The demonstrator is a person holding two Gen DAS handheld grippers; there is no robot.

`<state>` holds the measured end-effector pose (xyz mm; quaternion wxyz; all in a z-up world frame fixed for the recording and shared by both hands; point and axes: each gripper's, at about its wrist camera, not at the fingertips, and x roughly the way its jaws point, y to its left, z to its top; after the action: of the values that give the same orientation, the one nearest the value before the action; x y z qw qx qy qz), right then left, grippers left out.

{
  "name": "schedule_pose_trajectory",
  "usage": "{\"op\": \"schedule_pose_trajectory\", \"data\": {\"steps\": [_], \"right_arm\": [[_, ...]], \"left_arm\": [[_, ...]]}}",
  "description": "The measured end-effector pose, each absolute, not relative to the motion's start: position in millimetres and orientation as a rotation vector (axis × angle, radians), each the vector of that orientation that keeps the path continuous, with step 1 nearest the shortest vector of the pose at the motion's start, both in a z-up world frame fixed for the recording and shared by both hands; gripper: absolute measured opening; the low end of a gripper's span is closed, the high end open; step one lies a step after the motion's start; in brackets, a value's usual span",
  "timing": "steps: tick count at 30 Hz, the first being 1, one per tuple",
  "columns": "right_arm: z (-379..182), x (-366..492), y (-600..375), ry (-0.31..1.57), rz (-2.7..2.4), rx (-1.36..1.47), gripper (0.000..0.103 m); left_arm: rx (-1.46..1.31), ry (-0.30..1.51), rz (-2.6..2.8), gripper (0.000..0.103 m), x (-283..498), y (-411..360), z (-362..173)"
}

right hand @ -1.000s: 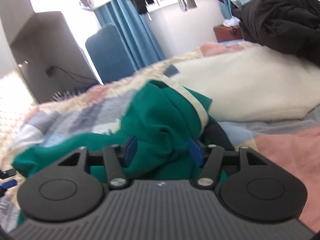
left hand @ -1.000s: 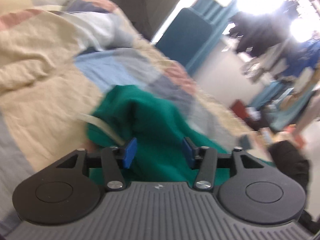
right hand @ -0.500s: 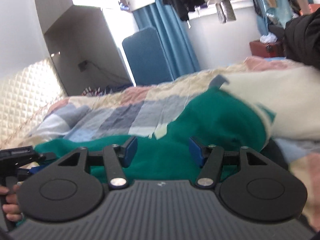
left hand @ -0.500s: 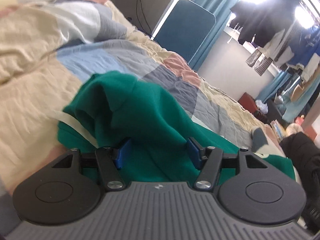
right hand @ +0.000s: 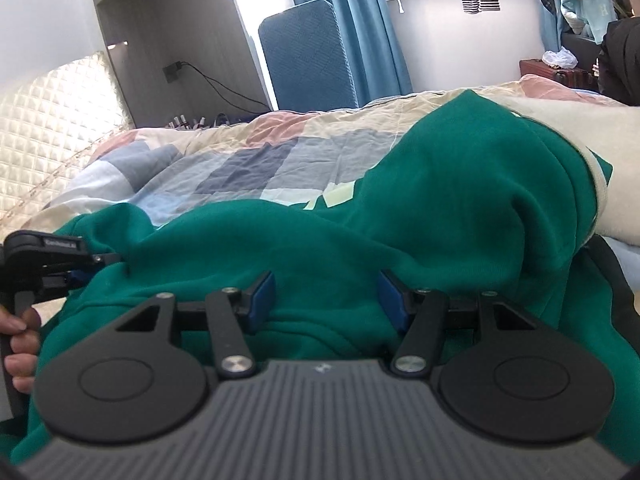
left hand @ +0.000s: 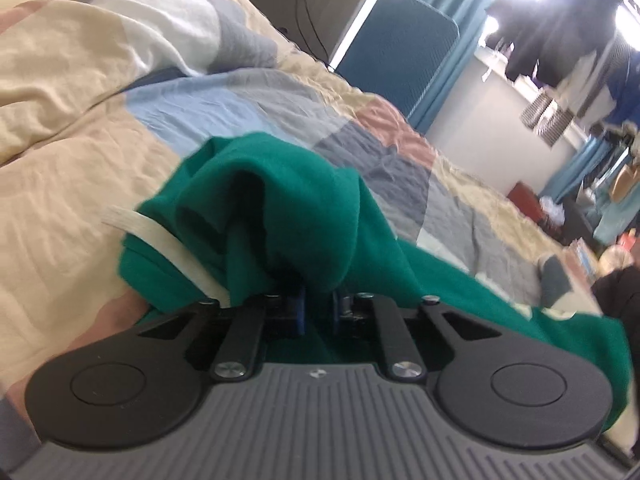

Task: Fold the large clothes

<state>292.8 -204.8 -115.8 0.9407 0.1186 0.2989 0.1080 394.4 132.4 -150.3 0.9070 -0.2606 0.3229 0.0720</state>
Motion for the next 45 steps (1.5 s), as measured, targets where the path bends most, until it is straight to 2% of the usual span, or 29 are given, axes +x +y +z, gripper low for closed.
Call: {"op": "schedule_pose_trajectory", "data": {"steps": [9, 20, 25, 28, 29, 30, 36, 40, 45], "right_arm": [[-90.7, 271.9, -212.4, 0.579, 0.243, 0.217, 0.060], [-120.7, 279.9, -206.0, 0.720, 0.268, 0.153, 0.057], [-118.0, 278.0, -211.6, 0.737, 0.270, 0.191, 0.057], [-109.2, 271.0, -209.1, 0.719, 0.265, 0.182, 0.057], [-104.9, 267.7, -208.0, 0.706, 0.266, 0.178, 0.059], [-101.9, 264.4, -207.6, 0.693, 0.271, 0.177, 0.060], [-80.5, 249.5, -196.9, 0.575, 0.317, 0.172, 0.060], [-86.1, 255.5, -186.7, 0.566, 0.329, 0.141, 0.060], [-114.0, 274.1, -182.8, 0.651, 0.315, 0.152, 0.060]], "left_arm": [[-0.598, 0.609, 0.160, 0.010, 314.8, 167.7, -103.3], [-0.424, 0.736, 0.225, 0.012, 335.8, 146.5, -155.6], [-0.343, 0.724, 0.209, 0.014, 334.5, 134.0, -147.8], [-0.361, 0.723, 0.206, 0.037, 327.2, 134.1, -134.3], [-0.368, 0.720, 0.197, 0.056, 323.3, 133.8, -129.1], [-0.364, 0.716, 0.199, 0.065, 319.2, 132.3, -123.4], [-0.224, 0.608, 0.079, 0.065, 303.3, 100.4, -94.3], [-0.211, 0.631, -0.036, 0.065, 315.2, 75.9, -106.5], [-0.112, 0.665, -0.076, 0.065, 334.9, 50.8, -131.3]]}}
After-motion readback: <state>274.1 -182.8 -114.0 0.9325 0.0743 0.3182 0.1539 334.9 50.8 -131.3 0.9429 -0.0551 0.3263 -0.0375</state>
